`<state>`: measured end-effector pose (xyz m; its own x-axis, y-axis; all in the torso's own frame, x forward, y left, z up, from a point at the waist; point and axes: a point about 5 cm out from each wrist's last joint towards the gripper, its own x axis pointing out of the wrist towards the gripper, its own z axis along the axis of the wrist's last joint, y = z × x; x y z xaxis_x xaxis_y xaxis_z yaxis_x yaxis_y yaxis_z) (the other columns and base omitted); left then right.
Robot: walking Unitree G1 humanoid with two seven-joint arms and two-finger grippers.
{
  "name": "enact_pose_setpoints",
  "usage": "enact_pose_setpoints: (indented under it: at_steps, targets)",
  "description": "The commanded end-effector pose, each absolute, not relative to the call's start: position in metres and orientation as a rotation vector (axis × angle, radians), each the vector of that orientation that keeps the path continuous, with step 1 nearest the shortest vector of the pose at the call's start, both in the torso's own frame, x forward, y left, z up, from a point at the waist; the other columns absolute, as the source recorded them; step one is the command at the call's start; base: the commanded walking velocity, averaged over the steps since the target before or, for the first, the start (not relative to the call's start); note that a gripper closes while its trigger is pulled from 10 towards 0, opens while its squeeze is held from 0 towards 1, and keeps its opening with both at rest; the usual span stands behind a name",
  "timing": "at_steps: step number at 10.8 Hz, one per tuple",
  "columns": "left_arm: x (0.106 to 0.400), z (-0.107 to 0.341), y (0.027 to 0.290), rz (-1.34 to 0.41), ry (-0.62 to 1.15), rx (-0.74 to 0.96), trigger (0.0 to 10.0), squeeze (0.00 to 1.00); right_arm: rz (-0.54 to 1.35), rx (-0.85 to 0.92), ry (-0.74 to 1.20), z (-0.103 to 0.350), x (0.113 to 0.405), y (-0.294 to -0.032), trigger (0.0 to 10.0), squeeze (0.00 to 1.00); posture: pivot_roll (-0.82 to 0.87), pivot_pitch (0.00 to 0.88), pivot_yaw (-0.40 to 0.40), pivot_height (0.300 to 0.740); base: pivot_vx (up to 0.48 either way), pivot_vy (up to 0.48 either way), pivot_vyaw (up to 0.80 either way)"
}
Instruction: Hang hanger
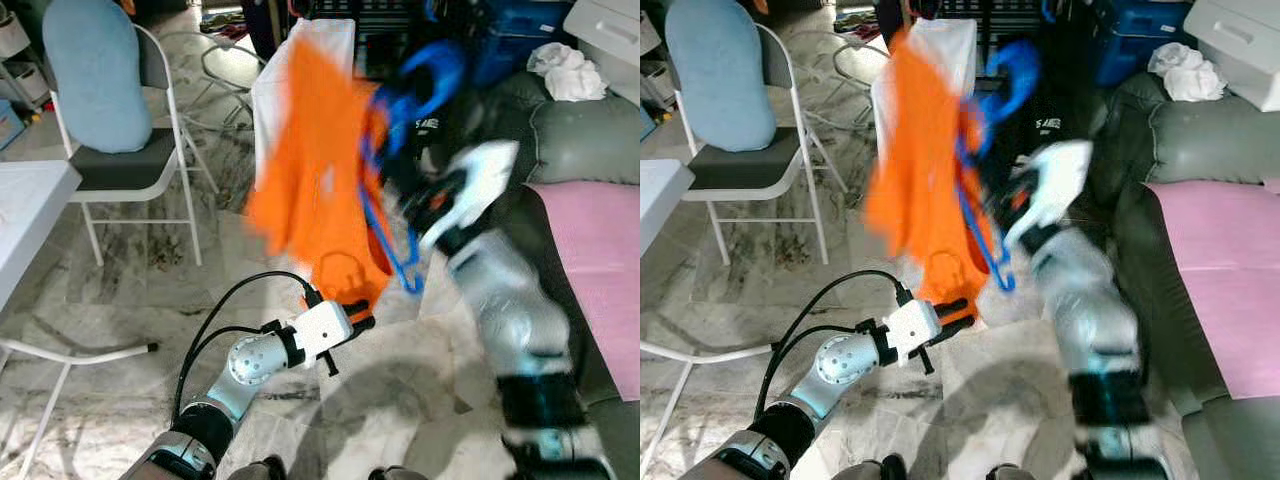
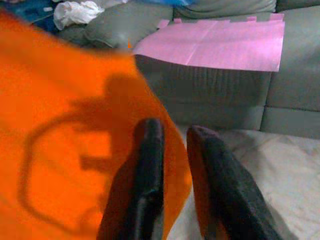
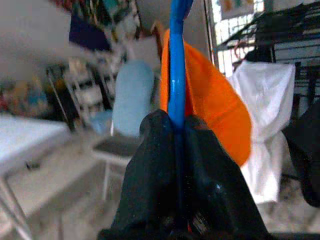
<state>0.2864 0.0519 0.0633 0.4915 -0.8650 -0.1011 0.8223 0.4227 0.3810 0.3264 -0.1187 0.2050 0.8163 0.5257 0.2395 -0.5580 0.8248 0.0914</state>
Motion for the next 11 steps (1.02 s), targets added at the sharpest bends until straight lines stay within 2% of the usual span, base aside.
enact_pose_setpoints:
  at_steps: [1, 4, 6, 9, 11]
  targets:
    - [0.285, 0.058, 0.056, -1.05, -0.095, 0.416, 10.0, 1.0, 0.593, 0.11, -0.29, 0.218, 0.322, -0.115, 10.0, 0.0, -0.21, 0.097, 0.035, 0.74, 0.0, 0.0, 0.0]
    - [0.281, 0.054, 0.056, -1.082, -0.078, 0.425, 10.0, 1.0, 0.486, -0.001, -0.338, 0.209, 0.325, -0.125, 10.0, 0.0, -0.21, 0.087, 0.036, 0.74, 0.0, 0.0, 0.0]
    - [0.285, 0.061, 0.066, -1.058, -0.121, 0.45, 10.0, 1.0, 0.556, -0.047, -0.329, 0.199, 0.317, -0.131, 10.0, 0.0, -0.21, 0.079, 0.034, 0.74, 0.0, 0.0, 0.0]
    - [0.315, 0.095, 0.096, -0.914, -0.216, 0.523, 10.0, 1.0, 0.677, -0.09, -0.224, 0.17, 0.289, -0.154, 10.0, 0.0, -0.2, 0.079, 0.035, 0.74, 0.0, 0.0, 0.0]
    - [0.331, 0.115, 0.106, -0.86, -0.257, 0.609, 10.0, 1.0, 0.712, -0.089, -0.179, 0.157, 0.275, -0.157, 10.0, 0.0, -0.21, 0.082, 0.048, 0.74, 0.0, 0.0, 0.0]
